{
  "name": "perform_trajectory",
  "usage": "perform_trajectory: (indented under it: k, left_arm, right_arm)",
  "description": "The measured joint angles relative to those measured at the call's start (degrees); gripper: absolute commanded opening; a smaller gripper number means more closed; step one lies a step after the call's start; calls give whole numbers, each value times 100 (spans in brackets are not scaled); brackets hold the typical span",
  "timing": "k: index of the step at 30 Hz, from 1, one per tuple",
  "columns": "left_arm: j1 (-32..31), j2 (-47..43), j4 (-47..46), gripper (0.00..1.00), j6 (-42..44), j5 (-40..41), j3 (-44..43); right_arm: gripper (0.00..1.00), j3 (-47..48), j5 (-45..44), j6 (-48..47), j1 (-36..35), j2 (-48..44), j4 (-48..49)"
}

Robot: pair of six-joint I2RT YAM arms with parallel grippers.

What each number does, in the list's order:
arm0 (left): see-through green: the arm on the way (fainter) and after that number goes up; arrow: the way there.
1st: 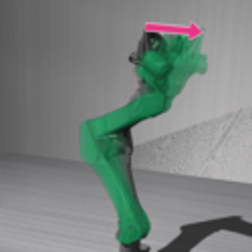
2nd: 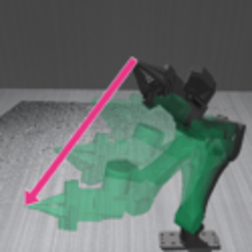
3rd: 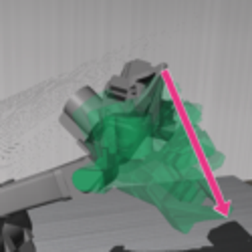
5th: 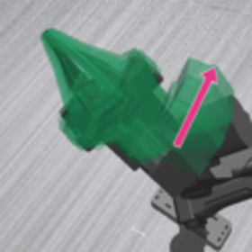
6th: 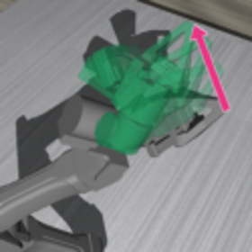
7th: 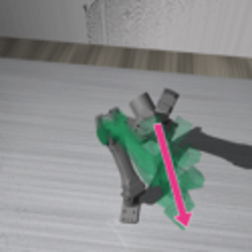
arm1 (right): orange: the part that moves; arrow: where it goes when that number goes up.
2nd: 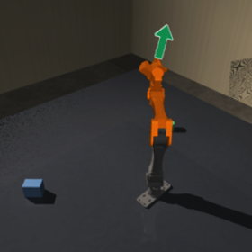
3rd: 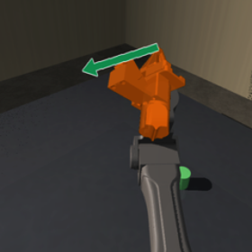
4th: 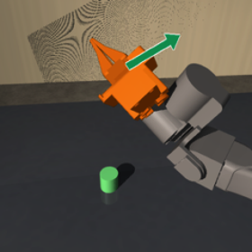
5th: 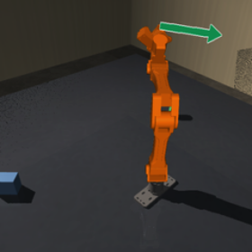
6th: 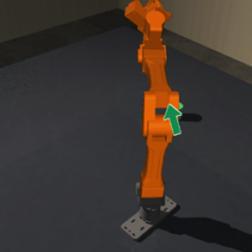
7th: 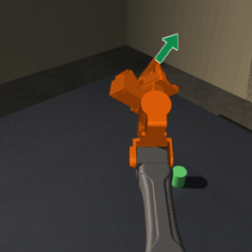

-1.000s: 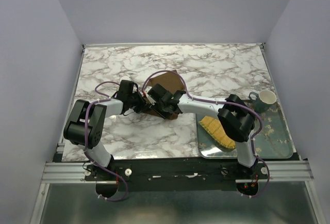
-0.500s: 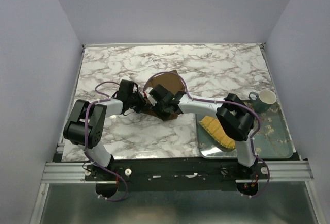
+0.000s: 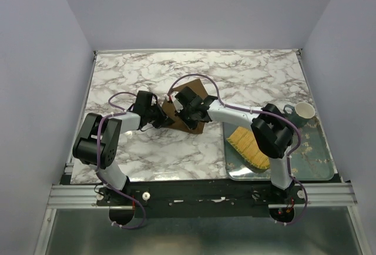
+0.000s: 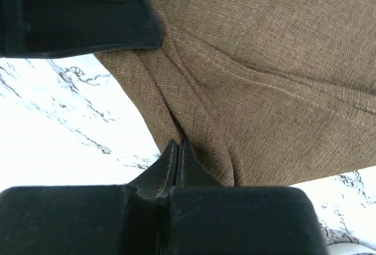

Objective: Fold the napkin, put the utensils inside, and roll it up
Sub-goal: Roll the napkin with the utensil

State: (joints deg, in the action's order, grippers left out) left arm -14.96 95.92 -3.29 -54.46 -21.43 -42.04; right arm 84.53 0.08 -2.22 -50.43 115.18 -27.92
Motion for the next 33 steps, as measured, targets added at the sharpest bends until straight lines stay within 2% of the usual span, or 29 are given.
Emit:
perform_trajectory:
  k: [8, 15, 21, 26, 30, 33]
  left_arm:
    - [-2, -4, 42, 1, 72, 0, -68]
    - [-7, -372, 439, 22, 538, 321, -72]
    - [-7, -603, 745, 40, 866, 378, -214]
    - [-7, -935, 992, 40, 1099, 254, -289]
    - [-20, -1399, 1073, 27, 1185, 33, -216]
    - [-87, -1591, 1049, 25, 1185, -70, -28]
  right_arm:
    - [1, 61, 321, 251, 142, 92, -68]
    - [0, 188, 1167, 437, 553, 326, -55]
    - [0, 387, 2258, 599, 994, 632, -92]
    - [0, 811, 3071, 728, 1187, 1060, -284]
    - [1, 1027, 3510, 855, 1266, 1294, -330]
    - [1, 1167, 3825, 946, 1338, 1473, -376]
